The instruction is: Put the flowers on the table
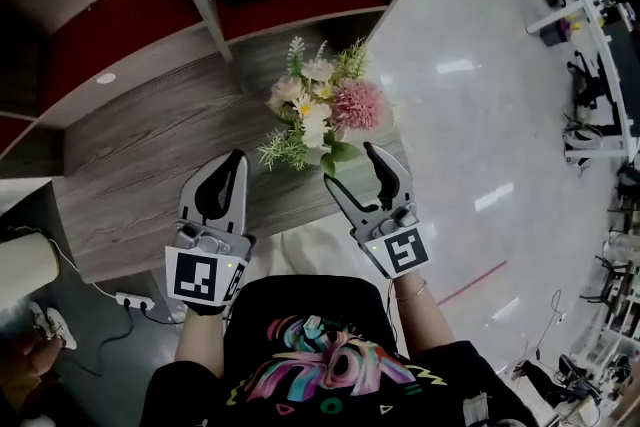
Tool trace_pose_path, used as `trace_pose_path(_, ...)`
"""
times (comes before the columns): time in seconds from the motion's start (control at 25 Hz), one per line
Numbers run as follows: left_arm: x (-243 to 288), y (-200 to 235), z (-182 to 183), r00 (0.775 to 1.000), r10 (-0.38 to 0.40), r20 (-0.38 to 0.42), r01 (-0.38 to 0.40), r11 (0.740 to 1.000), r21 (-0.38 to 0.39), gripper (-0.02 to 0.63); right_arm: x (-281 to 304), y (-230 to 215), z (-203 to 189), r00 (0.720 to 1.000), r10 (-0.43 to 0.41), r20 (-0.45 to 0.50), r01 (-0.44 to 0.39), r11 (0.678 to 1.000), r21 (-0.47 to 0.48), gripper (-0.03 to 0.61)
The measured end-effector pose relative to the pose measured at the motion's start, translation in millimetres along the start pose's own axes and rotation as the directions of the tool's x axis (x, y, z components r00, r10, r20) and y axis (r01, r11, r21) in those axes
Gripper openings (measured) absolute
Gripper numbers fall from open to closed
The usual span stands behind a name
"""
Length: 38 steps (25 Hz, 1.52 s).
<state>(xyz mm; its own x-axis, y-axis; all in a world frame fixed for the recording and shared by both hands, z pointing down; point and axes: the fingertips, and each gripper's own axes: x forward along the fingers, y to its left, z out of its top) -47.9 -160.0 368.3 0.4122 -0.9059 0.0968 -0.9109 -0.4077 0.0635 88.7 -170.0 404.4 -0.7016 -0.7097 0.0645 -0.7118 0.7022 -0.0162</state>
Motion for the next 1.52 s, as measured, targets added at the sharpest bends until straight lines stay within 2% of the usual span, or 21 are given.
trace_pose_path(0.36,-15,-9,36,0.999,-0.030,0.035,0.029,0.999,0.034,0.028,-36,1,51,0.998,-0.059,-0.032,0.059,0.998,-0.023,0.307)
trace_pose_path(0.6,-24,-10,69,0.996,-0.029,0.088,0.024,0.998,0.056,0.028,-43,-6,99,0.996,-0.087,0.014,0.088,0.996,-0.016,0.305)
trace_pose_path(0.8,-30,-10,94,0.990,-0.044,0.135,0.034,0.997,0.072,0.028,-40,-8,137,0.991,-0.104,0.086,0.108,0.994,-0.034,0.228)
trace_pose_path(1.0,-32,-12,103,0.988,-0.058,0.146,0.049,0.996,0.068,0.028,-24,-1,156,0.991,-0.071,0.117,0.075,0.997,-0.023,0.178)
trace_pose_path(1.24,-29,-14,100,0.988,-0.081,0.134,0.073,0.995,0.065,0.028,-8,14,158,0.994,-0.025,0.109,0.028,0.999,-0.023,0.108)
trace_pose_path(1.52,-23,-6,98,0.989,-0.074,0.125,0.068,0.996,0.057,0.028,4,29,168,0.986,0.006,0.165,0.008,0.996,-0.088,0.018)
